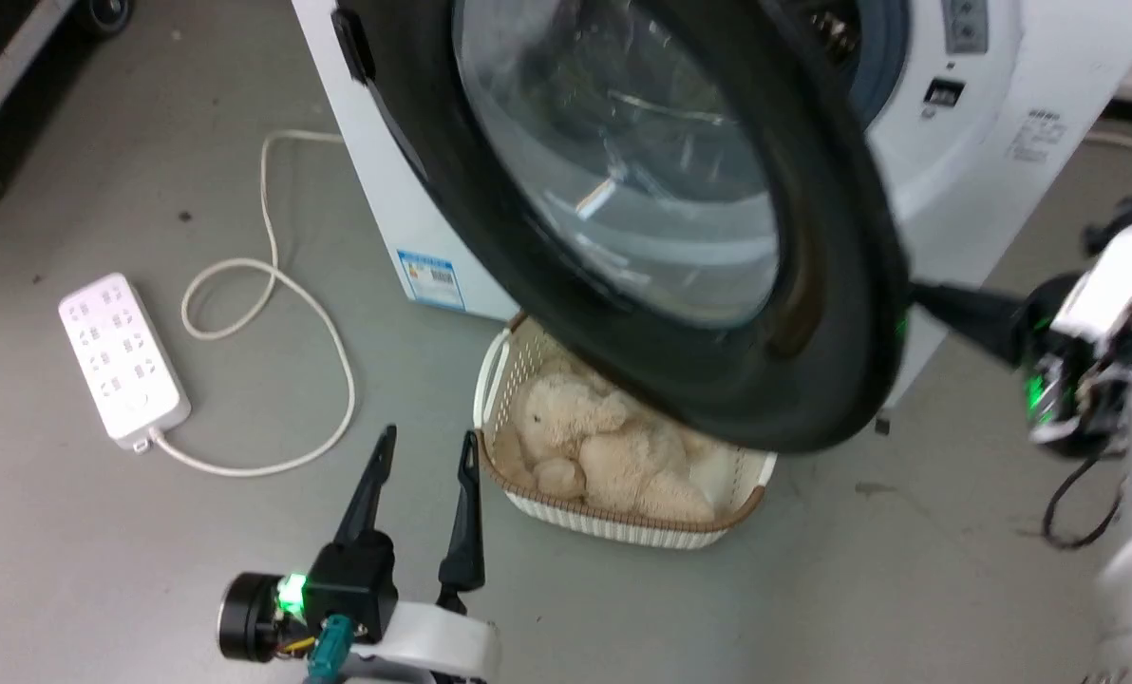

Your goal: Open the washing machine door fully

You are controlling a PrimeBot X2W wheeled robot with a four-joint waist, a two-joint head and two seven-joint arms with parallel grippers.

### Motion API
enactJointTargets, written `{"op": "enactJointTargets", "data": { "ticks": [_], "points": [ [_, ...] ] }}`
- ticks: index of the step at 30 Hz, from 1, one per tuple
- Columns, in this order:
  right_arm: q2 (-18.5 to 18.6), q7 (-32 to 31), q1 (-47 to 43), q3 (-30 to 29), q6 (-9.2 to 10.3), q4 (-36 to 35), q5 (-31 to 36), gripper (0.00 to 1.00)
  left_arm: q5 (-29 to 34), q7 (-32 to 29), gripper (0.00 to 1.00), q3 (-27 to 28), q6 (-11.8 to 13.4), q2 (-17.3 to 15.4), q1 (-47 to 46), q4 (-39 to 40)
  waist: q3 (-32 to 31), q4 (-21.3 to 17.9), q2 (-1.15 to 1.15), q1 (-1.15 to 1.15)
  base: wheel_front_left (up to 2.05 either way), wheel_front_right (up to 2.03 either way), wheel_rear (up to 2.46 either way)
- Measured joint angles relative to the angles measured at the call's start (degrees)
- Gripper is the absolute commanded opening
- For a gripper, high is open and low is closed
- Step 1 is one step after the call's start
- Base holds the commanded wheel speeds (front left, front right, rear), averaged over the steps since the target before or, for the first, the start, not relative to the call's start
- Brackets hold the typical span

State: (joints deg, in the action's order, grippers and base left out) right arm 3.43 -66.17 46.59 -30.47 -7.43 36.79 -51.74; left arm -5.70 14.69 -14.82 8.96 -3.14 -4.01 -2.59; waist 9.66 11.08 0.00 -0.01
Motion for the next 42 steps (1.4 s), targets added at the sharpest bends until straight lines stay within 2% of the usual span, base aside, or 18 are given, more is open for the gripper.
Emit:
{"op": "enactJointTargets", "data": {
  "ticks": [8,16,21,25,26,28,32,35,38,42],
  "points": [
    [-0.2,3.0,-8.7,16.5,0.0,-0.2,-14.9,0.0,-1.6,0.0,1.0,-0.7,-1.1,0.0,2.3,-2.6,-3.9,0.0,0.0,0.0,0.0,0.0,0.0],
    [-0.2,9.4,-17.1,35.7,0.0,-4.6,-28.5,0.0,-2.8,0.0,1.0,-1.0,-2.0,-0.6,3.9,-4.7,-6.0,1.0,0.0,0.01,0.0,0.0,0.0],
    [-0.4,14.1,-20.1,44.7,0.0,-7.6,-33.1,0.0,-3.7,-0.1,1.0,-0.9,-2.1,-1.0,4.3,-4.7,-6.7,1.8,0.0,0.01,0.0,0.0,0.0],
    [-0.5,18.2,-21.2,47.8,0.0,-8.3,-34.2,0.0,-4.4,-0.1,1.0,-0.2,-1.8,-1.2,4.9,-4.3,-7.3,2.0,0.0,0.01,0.0,0.0,0.0],
    [-0.5,19.6,-21.4,47.8,0.0,-8.3,-34.2,0.37,-4.6,-0.1,1.0,0.0,-1.7,-1.3,5.0,-4.2,-7.4,2.0,0.0,0.01,0.0,0.0,0.0],
    [-0.5,21.6,-21.4,47.5,0.0,-8.3,-33.9,1.0,-4.7,-0.2,1.0,0.6,-1.5,-1.5,5.0,-4.0,-7.7,1.7,0.0,0.01,0.0,0.0,0.0],
    [0.8,27.0,-21.9,46.0,0.0,-10.6,-30.0,1.0,-5.5,-0.4,1.0,1.5,-1.2,-2.2,5.0,-3.5,-8.4,0.5,0.0,0.01,0.0,0.0,0.0],
    [3.8,34.8,-23.7,44.3,0.0,-15.6,-24.2,1.0,-6.2,-0.5,1.0,2.4,-1.1,-3.0,5.2,-3.1,-9.1,-0.6,0.0,0.01,0.0,0.0,0.0],
    [8.2,45.4,-25.9,43.9,0.0,-23.0,-14.9,1.0,-6.8,-0.5,1.0,3.0,-1.2,-3.5,5.3,-2.5,-9.9,-1.9,0.0,0.01,0.0,0.0,0.0],
    [14.9,60.3,-29.5,44.2,-0.01,-29.1,2.0,1.0,-7.7,-0.5,1.0,3.4,-1.6,-4.1,5.6,-1.5,-10.8,-3.8,0.0,0.01,0.0,0.0,0.0]
  ]
}}
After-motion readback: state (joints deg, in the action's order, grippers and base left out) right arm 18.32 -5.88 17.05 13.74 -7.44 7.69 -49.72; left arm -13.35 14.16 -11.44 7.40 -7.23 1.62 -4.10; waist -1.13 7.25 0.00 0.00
